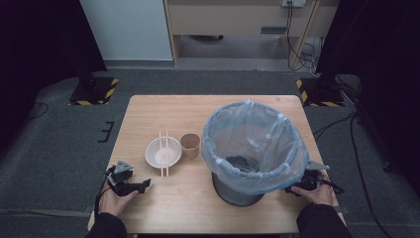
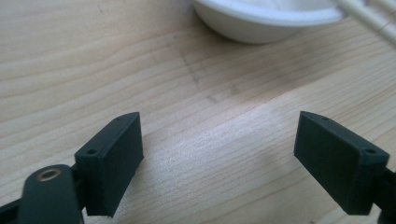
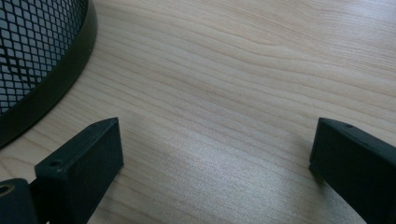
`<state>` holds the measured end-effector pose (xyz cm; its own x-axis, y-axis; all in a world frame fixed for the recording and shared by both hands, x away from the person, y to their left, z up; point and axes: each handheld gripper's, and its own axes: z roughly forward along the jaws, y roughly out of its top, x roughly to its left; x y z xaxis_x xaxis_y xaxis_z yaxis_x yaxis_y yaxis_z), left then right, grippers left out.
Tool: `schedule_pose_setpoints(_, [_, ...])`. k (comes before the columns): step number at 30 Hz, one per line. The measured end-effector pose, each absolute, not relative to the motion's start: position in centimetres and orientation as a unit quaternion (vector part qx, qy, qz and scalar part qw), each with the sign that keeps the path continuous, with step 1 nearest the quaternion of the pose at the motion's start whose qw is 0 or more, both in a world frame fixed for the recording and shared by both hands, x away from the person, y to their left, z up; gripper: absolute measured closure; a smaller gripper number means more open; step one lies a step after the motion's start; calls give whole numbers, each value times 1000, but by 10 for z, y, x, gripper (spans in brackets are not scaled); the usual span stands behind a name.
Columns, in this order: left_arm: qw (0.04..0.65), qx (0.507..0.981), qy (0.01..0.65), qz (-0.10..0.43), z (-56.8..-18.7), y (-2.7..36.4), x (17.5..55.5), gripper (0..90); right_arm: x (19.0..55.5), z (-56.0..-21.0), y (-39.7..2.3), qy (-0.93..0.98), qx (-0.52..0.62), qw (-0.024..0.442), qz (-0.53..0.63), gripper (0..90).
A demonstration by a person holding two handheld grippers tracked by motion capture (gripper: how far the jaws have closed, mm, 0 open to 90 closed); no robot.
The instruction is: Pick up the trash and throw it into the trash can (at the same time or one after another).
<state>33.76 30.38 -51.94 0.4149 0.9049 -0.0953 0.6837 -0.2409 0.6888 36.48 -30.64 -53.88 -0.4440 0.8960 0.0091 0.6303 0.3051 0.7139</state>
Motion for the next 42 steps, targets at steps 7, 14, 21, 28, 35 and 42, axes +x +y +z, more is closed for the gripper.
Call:
schedule_pose_setpoints(7, [365, 761, 505, 180, -504, 306, 335, 172, 364, -539, -307, 780, 491, 205, 329, 33])
schedule_pose_setpoints(14, [392, 737, 512, 203, -483, 311, 333, 148, 362, -539, -308, 781, 489, 205, 330, 36])
schedule_pose_setpoints(21, [415, 719, 512, 221, -465, 311, 336, 173, 361, -539, -307, 779, 492, 206, 329, 35])
schedule_pose_setpoints(28, [447, 687, 513, 255, -438, 314, 341, 193, 361, -539, -306, 778, 494, 206, 329, 35])
schedule_pose_setpoints(35, [466, 672, 510, 265, -419, 307, 348, 231, 362, -539, -306, 779, 493, 206, 329, 35])
schedule_pose_setpoints(42, [482, 668, 497, 275, -400, 290, 359, 271, 362, -539, -306, 779, 493, 206, 329, 35])
